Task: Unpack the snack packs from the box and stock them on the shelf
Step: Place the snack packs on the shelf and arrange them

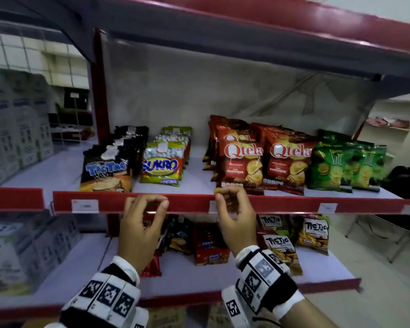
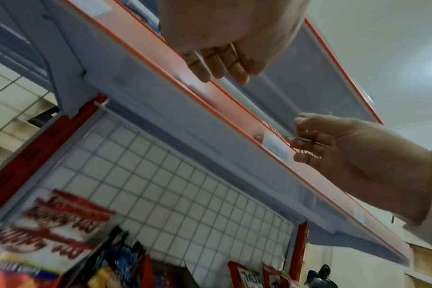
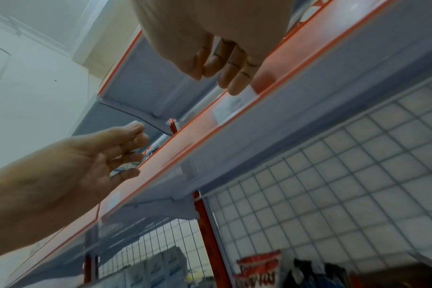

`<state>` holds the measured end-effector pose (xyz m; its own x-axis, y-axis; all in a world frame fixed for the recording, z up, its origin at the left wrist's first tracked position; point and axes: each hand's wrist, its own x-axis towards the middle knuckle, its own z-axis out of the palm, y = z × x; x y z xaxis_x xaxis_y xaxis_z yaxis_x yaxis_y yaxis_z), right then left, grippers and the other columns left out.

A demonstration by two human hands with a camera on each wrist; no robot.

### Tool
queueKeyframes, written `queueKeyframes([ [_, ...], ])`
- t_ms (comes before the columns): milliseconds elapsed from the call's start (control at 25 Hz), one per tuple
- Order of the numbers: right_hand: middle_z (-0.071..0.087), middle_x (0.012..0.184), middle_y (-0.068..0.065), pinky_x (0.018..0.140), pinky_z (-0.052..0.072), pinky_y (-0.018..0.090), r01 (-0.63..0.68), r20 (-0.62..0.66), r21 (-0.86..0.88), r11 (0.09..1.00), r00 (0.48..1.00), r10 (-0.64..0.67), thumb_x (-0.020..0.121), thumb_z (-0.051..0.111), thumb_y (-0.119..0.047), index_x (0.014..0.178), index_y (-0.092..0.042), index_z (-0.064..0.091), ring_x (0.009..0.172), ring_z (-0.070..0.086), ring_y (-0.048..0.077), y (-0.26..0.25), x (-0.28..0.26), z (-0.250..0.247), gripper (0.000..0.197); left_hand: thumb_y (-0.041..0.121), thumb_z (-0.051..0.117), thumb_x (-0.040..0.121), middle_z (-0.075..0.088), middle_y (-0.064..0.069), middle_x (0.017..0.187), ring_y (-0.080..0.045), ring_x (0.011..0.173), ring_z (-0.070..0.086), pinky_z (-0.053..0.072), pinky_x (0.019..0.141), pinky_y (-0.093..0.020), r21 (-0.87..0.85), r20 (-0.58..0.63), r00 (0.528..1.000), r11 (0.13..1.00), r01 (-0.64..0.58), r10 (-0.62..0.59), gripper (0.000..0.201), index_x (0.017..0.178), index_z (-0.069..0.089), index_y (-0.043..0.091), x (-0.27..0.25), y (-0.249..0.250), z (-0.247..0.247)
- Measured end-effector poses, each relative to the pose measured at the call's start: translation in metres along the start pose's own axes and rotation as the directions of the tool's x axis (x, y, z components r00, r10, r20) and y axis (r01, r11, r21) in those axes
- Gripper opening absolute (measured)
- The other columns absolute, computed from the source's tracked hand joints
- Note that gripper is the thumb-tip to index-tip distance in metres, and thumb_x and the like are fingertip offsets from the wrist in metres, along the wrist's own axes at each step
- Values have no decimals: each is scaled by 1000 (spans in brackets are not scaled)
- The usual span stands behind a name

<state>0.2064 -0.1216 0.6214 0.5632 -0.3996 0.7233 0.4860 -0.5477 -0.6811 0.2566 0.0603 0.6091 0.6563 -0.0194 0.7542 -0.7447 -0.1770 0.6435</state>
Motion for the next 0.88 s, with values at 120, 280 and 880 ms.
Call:
queueKeyframes([
  [120, 59, 89, -4, 71, 44, 11, -28, 99, -35, 999, 995, 32, 92, 57, -16, 92, -19, 58, 82, 57, 3, 28, -38, -44, 4, 23, 62, 91, 56, 25, 92, -15, 88, 54, 44, 79, -27, -9, 64, 992, 994, 106, -105, 8, 86, 60, 30, -51, 9, 42],
  [280, 58, 92, 1, 67, 49, 22, -138, 263, -71, 988, 953, 152, 92, 56, -15, 95, -22, 57, 78, 58, 8, 70, -90, -101, 8, 20, 60, 89, 60, -2, 90, -11, 89, 54, 43, 74, -18, 24, 164, 940, 953, 300, -300, 13, 86, 59, 32, -123, 14, 98],
  [880, 61, 92, 3, 72, 46, 14, -602, 445, -268, 752, 616, 651, 90, 54, -5, 104, -31, 51, 85, 59, 13, 193, -263, -161, 30, -3, 55, 91, 66, -5, 96, -18, 90, 59, 40, 78, -22, 294, 289, 589, 656, 695, -754, 19, 97, 63, 13, -323, -57, 160],
])
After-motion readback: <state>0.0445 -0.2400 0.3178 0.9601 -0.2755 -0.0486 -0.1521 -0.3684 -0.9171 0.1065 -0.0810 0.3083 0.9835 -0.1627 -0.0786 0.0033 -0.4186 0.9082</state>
